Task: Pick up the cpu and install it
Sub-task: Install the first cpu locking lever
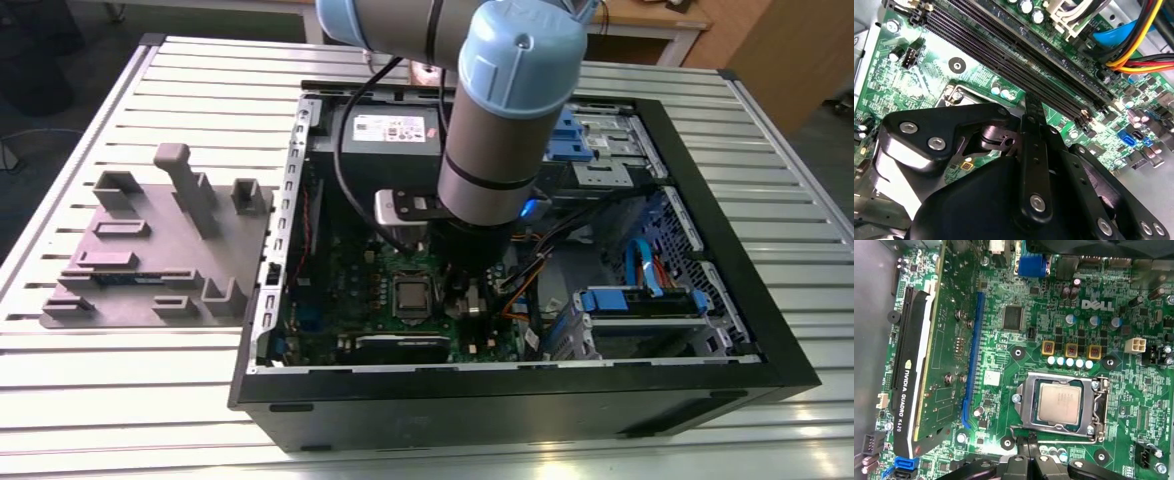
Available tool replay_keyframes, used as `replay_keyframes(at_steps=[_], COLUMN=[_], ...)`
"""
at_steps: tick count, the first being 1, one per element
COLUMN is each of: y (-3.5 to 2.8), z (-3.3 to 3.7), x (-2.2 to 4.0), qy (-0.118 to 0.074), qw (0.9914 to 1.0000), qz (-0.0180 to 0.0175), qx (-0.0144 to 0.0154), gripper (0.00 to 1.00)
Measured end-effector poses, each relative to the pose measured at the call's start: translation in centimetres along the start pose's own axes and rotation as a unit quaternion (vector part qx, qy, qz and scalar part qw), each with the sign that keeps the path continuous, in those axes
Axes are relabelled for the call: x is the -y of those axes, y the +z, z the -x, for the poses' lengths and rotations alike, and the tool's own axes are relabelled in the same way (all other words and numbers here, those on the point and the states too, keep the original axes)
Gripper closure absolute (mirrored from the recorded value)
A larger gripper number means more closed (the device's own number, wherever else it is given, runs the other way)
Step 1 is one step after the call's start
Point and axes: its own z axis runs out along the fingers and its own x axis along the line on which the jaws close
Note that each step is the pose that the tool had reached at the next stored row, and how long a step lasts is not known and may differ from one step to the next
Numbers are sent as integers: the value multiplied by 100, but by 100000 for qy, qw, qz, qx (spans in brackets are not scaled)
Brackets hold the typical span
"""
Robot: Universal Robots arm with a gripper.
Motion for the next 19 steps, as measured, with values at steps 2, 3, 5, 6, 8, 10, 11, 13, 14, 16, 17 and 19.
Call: replay_keyframes(at_steps=[2, 3, 5, 6, 8, 10, 11, 13, 14, 16, 17, 19], y=[3, 5, 6, 6, 10, 26, 29, 15, -9, -91, -139, -225], z=[0, 1, 1, 1, 1, 3, 3, 3, 2, -7, -12, -20], x=[2, 2, 3, 3, 6, 2, -2, -3, -5, -9, -11, -16], qy=[28, 56, 55, 51, -28, -43, -63, -100, -97, -108, -112, -114], qw=[99999, 99997, 99997, 99997, 99999, 100000, 100000, 99998, 99997, 99996, 99996, 99995], qz=[-534, -736, -831, -819, -341, 79, 211, 374, 363, 372, 390, 388], qx=[-36, -53, -50, -42, 78, 122, 162, 562, 732, 831, 820, 863], gripper=[90, 90, 90, 90, 90, 90, 90, 90, 90, 90, 90, 90])
